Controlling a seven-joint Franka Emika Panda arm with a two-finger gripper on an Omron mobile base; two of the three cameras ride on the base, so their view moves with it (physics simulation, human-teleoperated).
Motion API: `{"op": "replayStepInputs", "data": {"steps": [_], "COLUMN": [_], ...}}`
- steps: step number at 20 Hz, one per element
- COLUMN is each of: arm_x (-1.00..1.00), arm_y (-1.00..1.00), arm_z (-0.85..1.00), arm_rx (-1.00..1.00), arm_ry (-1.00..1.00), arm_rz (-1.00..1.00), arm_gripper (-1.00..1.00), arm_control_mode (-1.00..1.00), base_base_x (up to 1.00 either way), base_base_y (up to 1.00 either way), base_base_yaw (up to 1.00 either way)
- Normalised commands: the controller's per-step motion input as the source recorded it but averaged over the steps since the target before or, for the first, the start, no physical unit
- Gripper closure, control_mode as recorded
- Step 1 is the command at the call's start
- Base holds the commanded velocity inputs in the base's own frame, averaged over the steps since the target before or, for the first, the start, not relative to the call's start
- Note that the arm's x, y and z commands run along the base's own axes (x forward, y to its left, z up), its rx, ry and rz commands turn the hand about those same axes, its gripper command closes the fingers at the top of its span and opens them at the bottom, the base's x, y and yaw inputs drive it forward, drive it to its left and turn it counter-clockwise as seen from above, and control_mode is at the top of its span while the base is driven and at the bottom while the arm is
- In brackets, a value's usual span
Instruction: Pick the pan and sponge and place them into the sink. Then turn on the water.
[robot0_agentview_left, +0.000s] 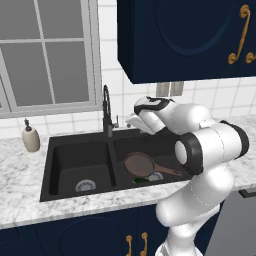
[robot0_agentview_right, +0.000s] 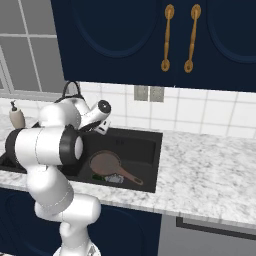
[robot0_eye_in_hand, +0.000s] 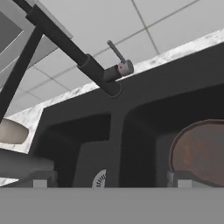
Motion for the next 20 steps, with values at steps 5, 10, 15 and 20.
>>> {"op": "replayStepInputs", "data": {"steps": [5, 10, 15, 20], "arm_x": [0.29, 0.17, 0.19, 0.3], "arm_y": [0.06, 0.14, 0.21, 0.1], "arm_z": [-0.04, -0.11, -0.13, -0.05], "arm_rx": [0.04, 0.04, 0.02, 0.02], "arm_ry": [0.0, 0.0, 0.0, 0.0], "arm_rz": [-0.02, -0.01, -0.01, -0.01], "arm_gripper": [-1.0, -1.0, -1.0, -1.0], "arm_control_mode": [-1.0, -1.0, -1.0, -1.0], "base_base_x": [0.0, 0.0, 0.0, 0.0], "base_base_y": [0.0, 0.0, 0.0, 0.0], "base_base_yaw": [0.0, 0.0, 0.0, 0.0]}}
